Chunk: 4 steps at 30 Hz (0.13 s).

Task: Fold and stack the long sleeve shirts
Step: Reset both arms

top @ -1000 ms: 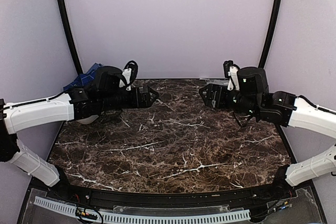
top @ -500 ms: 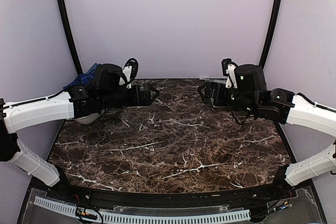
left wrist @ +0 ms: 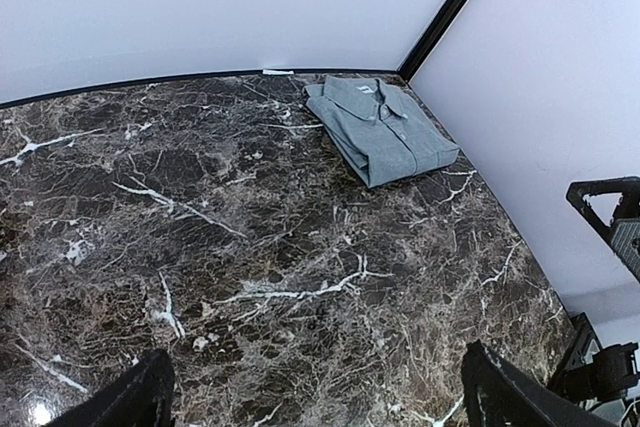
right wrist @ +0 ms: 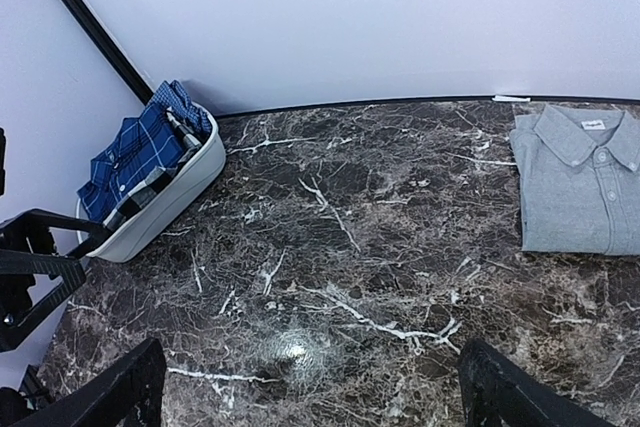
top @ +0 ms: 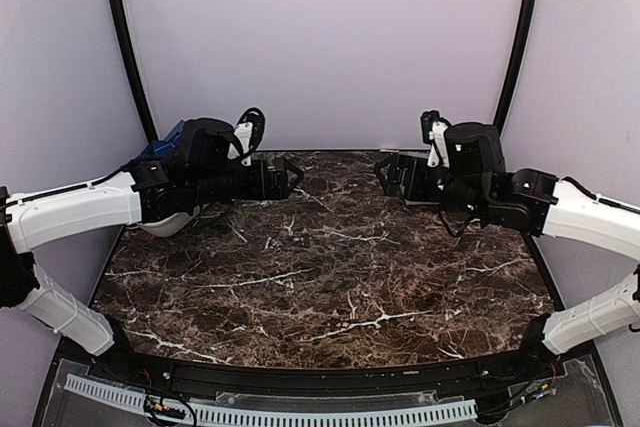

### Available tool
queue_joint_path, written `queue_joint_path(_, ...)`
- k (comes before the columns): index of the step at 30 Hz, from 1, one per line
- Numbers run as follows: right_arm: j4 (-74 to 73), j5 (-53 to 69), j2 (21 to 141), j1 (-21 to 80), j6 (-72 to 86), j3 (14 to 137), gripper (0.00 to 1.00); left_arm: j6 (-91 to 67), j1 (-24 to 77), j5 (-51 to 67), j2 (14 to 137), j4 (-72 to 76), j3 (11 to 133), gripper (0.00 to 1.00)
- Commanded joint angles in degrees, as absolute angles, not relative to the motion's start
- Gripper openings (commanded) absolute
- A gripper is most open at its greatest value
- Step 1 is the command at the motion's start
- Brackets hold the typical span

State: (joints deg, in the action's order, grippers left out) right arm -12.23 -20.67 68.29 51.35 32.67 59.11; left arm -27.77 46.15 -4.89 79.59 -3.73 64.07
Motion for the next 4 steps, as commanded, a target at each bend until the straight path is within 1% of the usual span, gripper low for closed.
queue_joint_path(1, -9.44, -21.1, 69.65, 51.59, 32.36, 60.02, 0.99, -26.81, 46.23, -6.24, 77.62, -4.99, 64.12, 0.99)
queue_joint_path(4, -9.17, -20.96, 69.98, 51.59, 32.49, 60.17, 0.99, -26.91, 46.23, -6.54, 77.3, -5.24, 63.77, 0.99)
